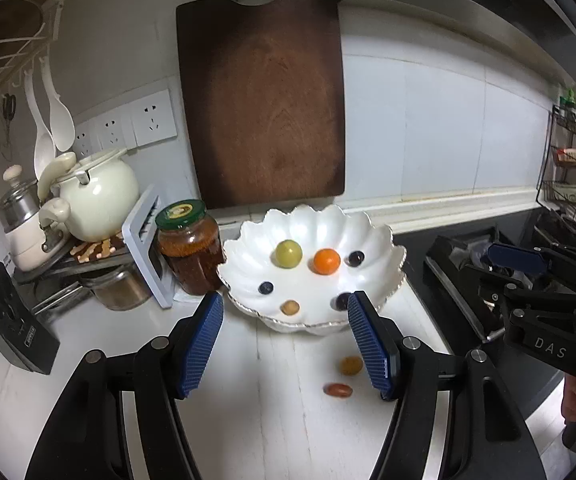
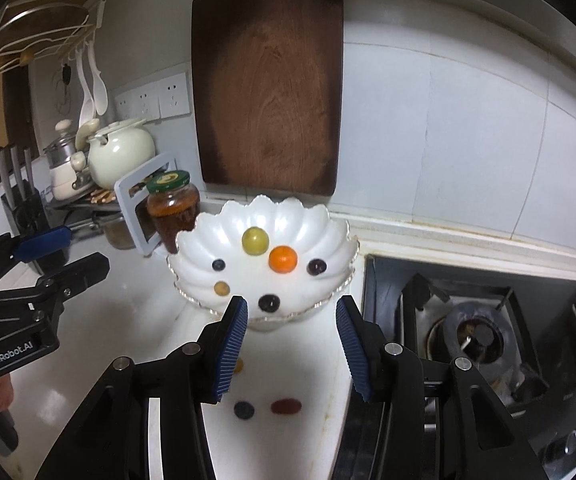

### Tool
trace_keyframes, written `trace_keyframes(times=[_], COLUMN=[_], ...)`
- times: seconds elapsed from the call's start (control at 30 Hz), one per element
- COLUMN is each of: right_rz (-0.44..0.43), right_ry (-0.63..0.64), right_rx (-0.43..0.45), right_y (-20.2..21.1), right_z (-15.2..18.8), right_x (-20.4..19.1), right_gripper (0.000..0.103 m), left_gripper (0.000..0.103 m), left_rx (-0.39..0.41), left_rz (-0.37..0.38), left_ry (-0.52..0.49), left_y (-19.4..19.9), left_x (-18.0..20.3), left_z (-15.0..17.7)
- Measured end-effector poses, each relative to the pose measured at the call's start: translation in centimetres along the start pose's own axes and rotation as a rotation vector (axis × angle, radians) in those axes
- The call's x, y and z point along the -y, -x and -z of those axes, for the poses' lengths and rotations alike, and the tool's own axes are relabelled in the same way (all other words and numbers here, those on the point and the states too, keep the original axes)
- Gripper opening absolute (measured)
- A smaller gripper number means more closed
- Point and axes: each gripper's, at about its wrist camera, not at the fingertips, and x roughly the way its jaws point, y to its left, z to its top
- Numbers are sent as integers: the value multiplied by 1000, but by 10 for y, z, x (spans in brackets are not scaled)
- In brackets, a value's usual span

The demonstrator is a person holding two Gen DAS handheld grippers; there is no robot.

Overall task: Organize fruits
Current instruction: 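Move both grippers back down toward the red dates on the counter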

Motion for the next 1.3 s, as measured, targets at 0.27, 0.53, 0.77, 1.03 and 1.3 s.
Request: trace_keyframes(times=[0.27, 0.53, 0.77, 1.03, 1.3], right_rz=[1, 5, -16, -34, -36], right_ry=[-8, 1, 20, 18, 34], right_rx=[-23, -52, -90, -136, -167], right_y=[5, 2, -8, -27, -43], right_z=[20, 38, 52, 65, 76], right_x=[1, 1, -2, -2, -3], right_gripper=[48, 48, 48, 48, 48], left_gripper=[64, 64, 64, 64, 64], left_rx=[-30, -73, -110, -135, -164], left_rz=[19, 33, 54, 90, 97], left_ry=[-8, -10, -7, -8, -32], left_y=[2, -6, -17, -31, -48], left_x=[6, 10, 12, 15, 22], left_z=[17, 38, 53, 64, 77])
